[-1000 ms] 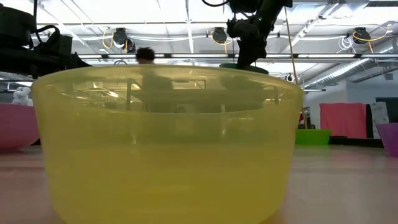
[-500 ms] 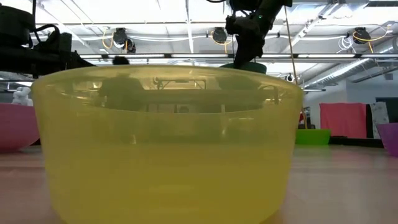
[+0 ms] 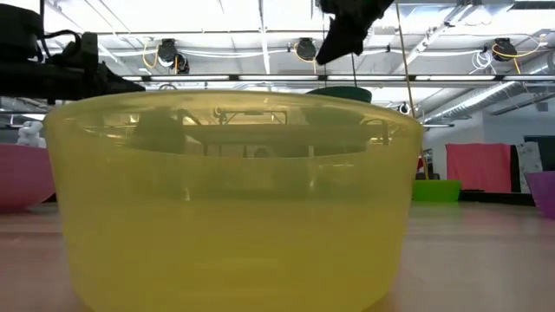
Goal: Place and stack bowls onto a shelf
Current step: Stack the pink bowl on top of the dark green bowl on the shelf
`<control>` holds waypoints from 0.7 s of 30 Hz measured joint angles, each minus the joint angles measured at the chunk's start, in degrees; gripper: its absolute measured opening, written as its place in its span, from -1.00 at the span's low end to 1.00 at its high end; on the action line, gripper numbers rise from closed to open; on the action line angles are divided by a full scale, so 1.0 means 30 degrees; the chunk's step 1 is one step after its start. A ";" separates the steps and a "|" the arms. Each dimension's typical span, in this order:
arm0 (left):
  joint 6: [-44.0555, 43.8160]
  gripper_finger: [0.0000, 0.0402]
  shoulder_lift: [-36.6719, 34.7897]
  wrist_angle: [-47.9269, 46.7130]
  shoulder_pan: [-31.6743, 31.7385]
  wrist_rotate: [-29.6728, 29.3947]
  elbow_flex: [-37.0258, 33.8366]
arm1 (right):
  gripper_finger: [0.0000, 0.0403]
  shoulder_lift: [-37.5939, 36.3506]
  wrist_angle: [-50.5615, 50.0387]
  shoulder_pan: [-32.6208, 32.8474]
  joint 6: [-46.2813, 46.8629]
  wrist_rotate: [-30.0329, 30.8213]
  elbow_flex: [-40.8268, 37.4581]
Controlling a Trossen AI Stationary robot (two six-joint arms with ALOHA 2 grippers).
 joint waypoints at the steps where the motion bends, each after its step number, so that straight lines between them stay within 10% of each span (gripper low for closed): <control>1: -0.0001 -0.88 -0.0005 0.0522 0.0000 0.0045 0.0001 | -0.59 -0.0194 0.0037 0.0076 -0.0183 0.0009 0.0000; 12: -0.0004 -0.92 -0.0007 0.4283 0.0015 -0.0182 0.0018 | -0.59 -0.2709 0.2997 0.1103 -0.0138 0.0026 0.0000; 21: 0.1617 -0.98 0.0015 -0.0390 -0.0004 0.0478 0.3954 | -0.59 -0.4437 0.3502 0.1391 -0.1430 0.0045 0.0007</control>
